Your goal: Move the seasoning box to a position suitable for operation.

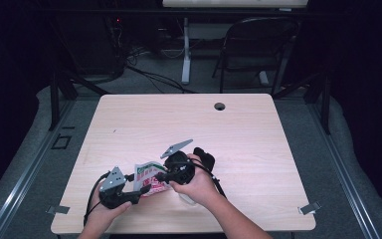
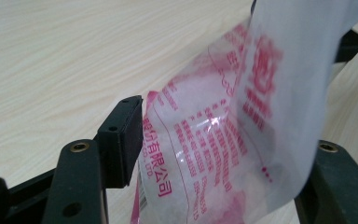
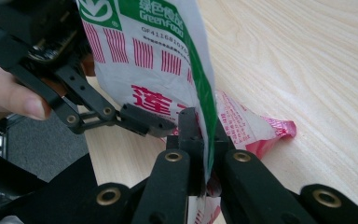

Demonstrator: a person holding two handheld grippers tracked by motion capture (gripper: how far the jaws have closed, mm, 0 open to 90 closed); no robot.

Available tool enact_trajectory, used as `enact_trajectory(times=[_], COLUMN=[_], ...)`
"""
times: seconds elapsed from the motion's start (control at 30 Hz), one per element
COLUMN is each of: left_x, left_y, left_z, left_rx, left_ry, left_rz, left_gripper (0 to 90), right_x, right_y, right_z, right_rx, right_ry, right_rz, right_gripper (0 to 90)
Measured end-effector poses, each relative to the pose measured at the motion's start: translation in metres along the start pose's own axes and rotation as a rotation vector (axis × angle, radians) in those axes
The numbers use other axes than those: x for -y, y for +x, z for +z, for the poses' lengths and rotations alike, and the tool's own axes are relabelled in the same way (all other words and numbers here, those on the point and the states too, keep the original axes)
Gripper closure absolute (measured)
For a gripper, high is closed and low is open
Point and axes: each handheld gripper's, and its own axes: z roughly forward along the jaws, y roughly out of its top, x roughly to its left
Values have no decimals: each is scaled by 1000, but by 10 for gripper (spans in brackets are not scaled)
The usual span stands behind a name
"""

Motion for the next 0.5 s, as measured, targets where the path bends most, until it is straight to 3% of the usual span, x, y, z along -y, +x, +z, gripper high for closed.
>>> enact_trajectory(times=[0.13,0.27,0.5], left_x=[5,8,10], left_y=[2,3,0], left_z=[5,8,15], left_rx=[10,39,12], left_ry=[23,28,56], left_rz=[-27,-29,-12], left_gripper=[367,408,295], right_x=[0,0,-1], right_y=[-1,-3,-3], right_z=[0,-1,-2], right_rx=[2,6,6], right_ry=[-1,2,10], right_rz=[1,4,5], right_gripper=[897,897,896])
